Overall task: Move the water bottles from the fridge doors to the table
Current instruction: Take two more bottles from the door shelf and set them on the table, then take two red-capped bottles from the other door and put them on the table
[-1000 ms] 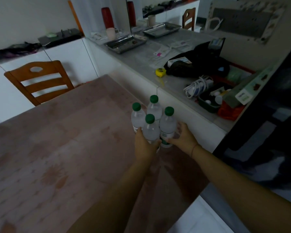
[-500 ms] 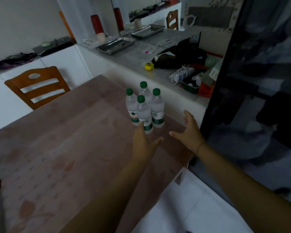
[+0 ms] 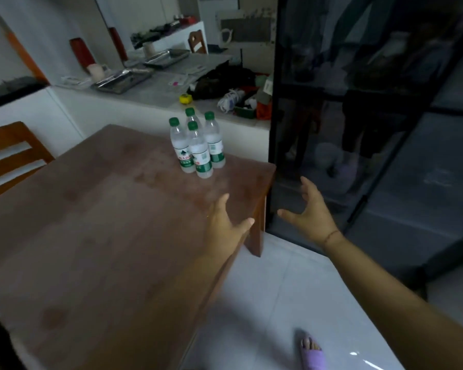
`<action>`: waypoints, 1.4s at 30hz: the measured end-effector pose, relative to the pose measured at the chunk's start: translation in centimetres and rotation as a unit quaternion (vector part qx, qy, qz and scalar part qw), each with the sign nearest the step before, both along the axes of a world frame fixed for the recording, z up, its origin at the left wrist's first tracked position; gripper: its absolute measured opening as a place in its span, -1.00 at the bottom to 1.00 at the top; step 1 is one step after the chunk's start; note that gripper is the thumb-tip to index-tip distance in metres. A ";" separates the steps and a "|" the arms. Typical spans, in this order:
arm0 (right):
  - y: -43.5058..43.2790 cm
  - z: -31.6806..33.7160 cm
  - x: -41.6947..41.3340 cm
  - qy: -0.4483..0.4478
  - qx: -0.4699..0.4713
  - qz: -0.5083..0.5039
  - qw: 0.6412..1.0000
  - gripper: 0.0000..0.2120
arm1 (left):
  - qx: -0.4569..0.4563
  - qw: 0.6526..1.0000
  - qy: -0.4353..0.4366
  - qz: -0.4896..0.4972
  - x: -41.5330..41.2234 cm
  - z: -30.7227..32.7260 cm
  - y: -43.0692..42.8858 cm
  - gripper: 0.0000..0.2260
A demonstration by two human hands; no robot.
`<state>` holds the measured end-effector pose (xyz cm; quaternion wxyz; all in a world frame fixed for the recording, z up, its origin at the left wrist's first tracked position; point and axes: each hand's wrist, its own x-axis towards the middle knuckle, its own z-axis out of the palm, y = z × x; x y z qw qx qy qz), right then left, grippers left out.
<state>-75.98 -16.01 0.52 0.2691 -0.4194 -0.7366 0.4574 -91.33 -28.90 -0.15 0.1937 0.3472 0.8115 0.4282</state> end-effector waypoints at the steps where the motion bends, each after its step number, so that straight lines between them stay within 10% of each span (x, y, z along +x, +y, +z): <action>1: -1.1 0.3 1.4 -0.003 0.002 -0.011 1.000 -0.08 | 0.000 1.000 -0.002 -0.012 1.0 0.3 -0.7 -0.26; 42: -29.7 7.6 47.9 0.083 0.117 0.025 0.989 -0.37 | 0.075 0.992 0.095 0.037 49.4 8.1 -28.5 -0.28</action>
